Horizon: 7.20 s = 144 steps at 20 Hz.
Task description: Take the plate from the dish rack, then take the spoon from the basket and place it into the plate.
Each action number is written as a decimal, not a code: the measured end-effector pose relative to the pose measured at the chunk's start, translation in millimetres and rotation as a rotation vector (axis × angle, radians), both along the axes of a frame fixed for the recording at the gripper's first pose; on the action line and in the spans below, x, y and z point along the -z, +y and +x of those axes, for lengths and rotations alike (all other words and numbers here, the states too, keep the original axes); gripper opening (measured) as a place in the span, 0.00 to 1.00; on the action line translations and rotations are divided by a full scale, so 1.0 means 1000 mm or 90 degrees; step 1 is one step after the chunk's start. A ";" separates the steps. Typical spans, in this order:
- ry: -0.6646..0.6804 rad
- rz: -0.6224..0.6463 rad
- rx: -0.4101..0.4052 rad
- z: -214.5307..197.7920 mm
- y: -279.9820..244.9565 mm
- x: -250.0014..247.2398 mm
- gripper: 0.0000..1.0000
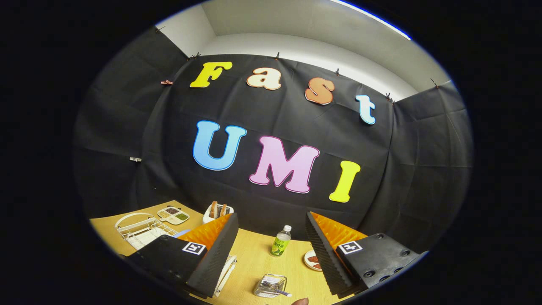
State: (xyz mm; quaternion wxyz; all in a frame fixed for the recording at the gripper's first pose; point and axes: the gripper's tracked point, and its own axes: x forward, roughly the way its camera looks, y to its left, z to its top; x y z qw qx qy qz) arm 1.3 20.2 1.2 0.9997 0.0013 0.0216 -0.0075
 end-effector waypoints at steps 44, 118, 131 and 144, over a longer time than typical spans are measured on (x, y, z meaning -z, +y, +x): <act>0.556 0.047 -0.010 0.096 0.224 0.188 0.27; 0.531 0.119 -0.152 -0.033 -0.032 0.336 0.42; 0.493 0.124 -0.147 -0.029 -0.037 0.305 0.12; 0.448 0.183 -0.192 -0.117 -0.023 0.198 0.12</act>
